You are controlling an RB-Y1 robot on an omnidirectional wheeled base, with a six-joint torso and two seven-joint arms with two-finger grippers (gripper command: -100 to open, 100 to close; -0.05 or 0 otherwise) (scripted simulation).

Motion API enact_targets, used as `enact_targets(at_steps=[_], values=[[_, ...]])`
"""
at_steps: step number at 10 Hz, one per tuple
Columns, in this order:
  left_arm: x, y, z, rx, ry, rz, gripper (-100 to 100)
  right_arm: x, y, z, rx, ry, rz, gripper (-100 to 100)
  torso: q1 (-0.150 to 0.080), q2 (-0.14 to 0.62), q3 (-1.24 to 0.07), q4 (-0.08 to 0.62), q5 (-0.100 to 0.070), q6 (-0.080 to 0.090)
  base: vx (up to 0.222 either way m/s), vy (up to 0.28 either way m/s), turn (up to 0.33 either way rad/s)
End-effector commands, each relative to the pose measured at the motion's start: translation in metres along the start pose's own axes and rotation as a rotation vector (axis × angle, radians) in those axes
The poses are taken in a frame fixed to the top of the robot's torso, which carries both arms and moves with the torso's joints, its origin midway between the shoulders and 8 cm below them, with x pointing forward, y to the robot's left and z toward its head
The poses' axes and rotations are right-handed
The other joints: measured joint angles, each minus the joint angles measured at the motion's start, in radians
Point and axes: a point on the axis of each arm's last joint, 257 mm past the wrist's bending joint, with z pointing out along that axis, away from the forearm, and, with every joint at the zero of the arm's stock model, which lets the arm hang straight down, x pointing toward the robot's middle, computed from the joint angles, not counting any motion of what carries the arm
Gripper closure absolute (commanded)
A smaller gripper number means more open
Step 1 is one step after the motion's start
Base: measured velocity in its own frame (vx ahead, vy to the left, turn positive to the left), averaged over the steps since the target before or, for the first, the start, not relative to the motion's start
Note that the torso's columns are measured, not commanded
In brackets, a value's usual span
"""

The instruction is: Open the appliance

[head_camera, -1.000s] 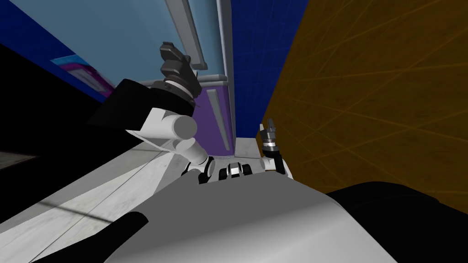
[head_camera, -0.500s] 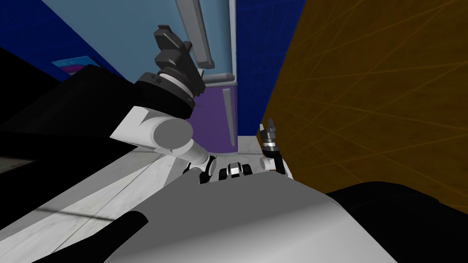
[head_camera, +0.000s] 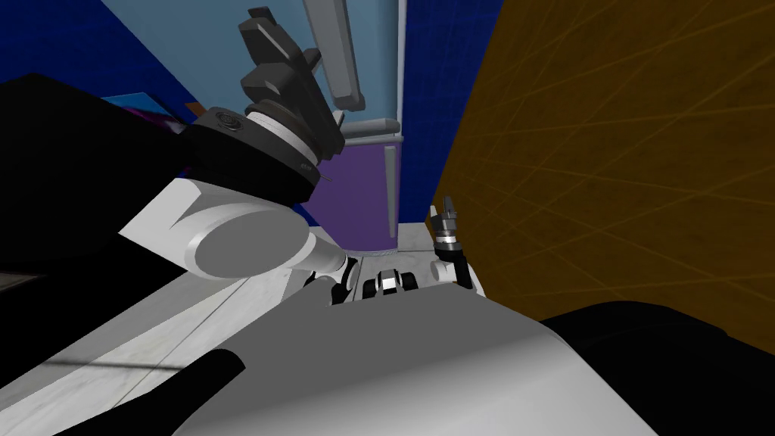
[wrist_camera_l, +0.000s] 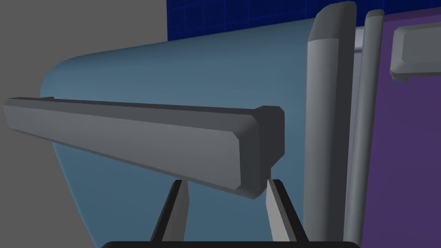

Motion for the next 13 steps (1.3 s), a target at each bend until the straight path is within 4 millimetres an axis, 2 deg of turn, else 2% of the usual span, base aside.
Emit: enact_targets(at_steps=[1,5,13], values=[[0.002,-0.005,0.000,0.014,0.016,-0.011,100,0.000,0.000,0.000,0.000,0.000,0.000,0,-0.003,-0.002,-0.002,-0.001,-0.004,0.003,-0.153,0.285,-0.308],[0.004,-0.009,-0.001,0.028,0.033,-0.023,100,0.000,0.000,0.000,0.000,0.000,0.000,0,0.008,0.001,0.000,0.000,0.002,0.001,-0.144,0.247,-0.166],[0.011,-0.023,-0.003,0.064,0.085,-0.058,100,0.000,0.000,0.000,0.000,0.000,0.000,0,0.001,-0.001,-0.002,-0.001,-0.001,0.002,-0.186,0.232,-0.180]])
